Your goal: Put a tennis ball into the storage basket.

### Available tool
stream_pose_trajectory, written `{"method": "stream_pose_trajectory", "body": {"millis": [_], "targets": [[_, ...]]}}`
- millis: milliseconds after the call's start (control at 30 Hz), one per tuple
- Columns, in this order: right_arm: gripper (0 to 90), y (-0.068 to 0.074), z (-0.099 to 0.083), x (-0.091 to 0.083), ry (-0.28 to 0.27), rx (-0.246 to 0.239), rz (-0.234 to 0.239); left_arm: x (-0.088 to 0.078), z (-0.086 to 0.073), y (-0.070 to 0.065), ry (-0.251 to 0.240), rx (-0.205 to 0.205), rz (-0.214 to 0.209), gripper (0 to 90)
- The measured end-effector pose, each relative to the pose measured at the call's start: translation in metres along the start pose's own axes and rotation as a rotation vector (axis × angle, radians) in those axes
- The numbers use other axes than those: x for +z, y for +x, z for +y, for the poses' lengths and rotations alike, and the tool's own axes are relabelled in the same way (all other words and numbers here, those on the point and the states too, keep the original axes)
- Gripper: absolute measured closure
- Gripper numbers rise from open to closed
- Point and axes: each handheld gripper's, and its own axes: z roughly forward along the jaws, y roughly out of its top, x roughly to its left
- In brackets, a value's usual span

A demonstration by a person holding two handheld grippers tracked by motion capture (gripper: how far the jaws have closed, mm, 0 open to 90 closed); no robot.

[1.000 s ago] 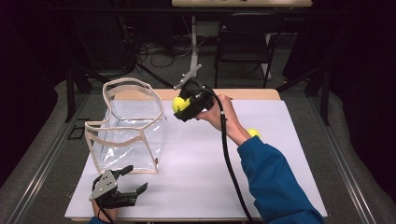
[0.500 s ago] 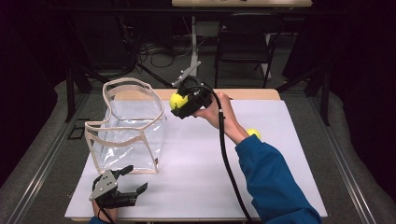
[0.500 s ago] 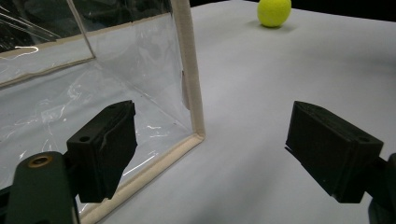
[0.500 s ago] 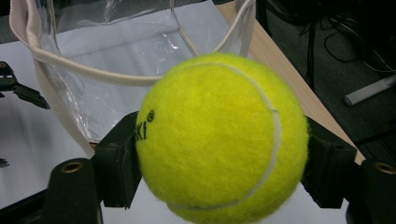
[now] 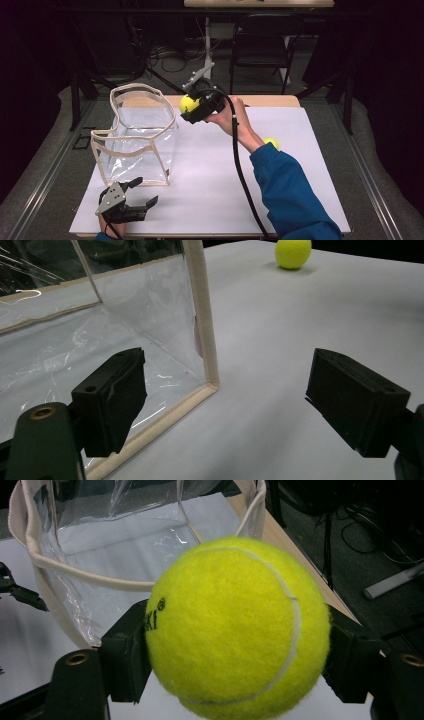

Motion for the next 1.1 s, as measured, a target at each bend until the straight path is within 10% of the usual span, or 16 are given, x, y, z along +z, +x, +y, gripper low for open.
{"method": "stream_pose_trajectory", "body": {"millis": [1100], "targets": [[25.7,0.002,0.015,0.007,-0.082,0.008,-0.010,0.000,0.000,0.001,0.001,-0.003,-0.008,15.9]]}}
